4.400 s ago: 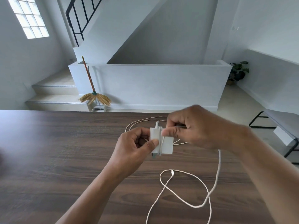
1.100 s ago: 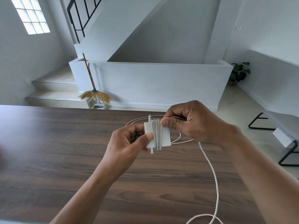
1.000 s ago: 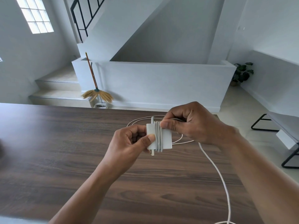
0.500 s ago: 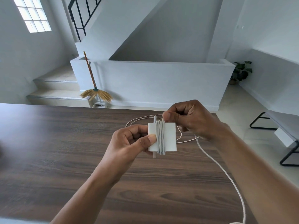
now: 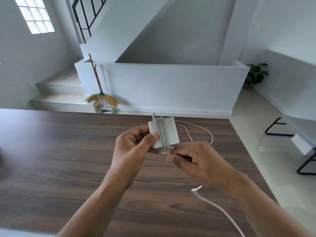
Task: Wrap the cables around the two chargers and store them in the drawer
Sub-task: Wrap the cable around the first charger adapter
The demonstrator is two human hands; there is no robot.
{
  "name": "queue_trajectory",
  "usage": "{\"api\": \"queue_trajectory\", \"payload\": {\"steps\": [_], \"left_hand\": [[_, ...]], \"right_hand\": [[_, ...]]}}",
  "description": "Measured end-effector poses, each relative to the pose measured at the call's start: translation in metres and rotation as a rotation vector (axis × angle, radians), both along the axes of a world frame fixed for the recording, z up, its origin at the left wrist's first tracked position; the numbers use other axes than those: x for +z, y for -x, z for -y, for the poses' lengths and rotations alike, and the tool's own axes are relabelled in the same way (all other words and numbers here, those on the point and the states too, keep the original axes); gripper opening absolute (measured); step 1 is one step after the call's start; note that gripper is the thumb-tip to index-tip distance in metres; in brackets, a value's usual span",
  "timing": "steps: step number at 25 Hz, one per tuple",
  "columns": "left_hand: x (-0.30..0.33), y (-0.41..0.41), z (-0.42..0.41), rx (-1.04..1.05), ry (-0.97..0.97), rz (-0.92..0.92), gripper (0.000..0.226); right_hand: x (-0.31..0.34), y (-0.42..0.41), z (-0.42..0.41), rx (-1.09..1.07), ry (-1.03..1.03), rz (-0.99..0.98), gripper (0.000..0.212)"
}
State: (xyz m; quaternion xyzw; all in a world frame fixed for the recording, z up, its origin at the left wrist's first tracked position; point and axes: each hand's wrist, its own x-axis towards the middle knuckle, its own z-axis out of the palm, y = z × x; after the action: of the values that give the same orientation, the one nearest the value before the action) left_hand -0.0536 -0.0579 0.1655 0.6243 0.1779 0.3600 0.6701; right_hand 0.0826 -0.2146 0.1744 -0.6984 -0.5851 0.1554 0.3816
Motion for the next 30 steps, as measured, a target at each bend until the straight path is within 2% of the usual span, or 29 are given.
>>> {"api": "queue_trajectory", "payload": {"steps": [6,11,15,19,22,25,28,30], "left_hand": [[0.002,0.004,-0.002,-0.014,-0.238,-0.156,0.014],[-0.005,0.012,0.01,-0.175,-0.24,-0.191,0.016],[-0.002,0.017,0.015,-0.24,-0.156,-0.112,0.026],[-0.002,0.016,0.011,-0.249,-0.074,-0.052,0.032],[-0.002,0.014,0.008,-0.222,0.028,0.014,0.038],[0.001,0.008,0.004,-0.135,0.066,0.054,0.037],[0.001,0.001,-0.002,-0.027,0.095,0.072,0.027],[-0.001,-0.002,-0.002,0.023,0.048,0.046,0.025]], "right_hand": [[0.05,0.002,0.013,-0.029,0.094,0.171,0.029],[0.077,-0.025,-0.003,-0.042,0.025,0.137,0.018],[0.059,-0.051,-0.018,-0.006,-0.078,-0.091,0.021],[0.019,-0.048,-0.029,0.025,-0.115,-0.447,0.028],[-0.015,-0.042,-0.036,-0.028,-0.119,-0.564,0.028],[-0.039,-0.033,-0.033,-0.065,-0.115,-0.525,0.036],[-0.042,-0.013,-0.02,-0.061,-0.088,-0.381,0.028],[-0.037,-0.005,-0.011,-0.032,-0.091,-0.31,0.024]]}}
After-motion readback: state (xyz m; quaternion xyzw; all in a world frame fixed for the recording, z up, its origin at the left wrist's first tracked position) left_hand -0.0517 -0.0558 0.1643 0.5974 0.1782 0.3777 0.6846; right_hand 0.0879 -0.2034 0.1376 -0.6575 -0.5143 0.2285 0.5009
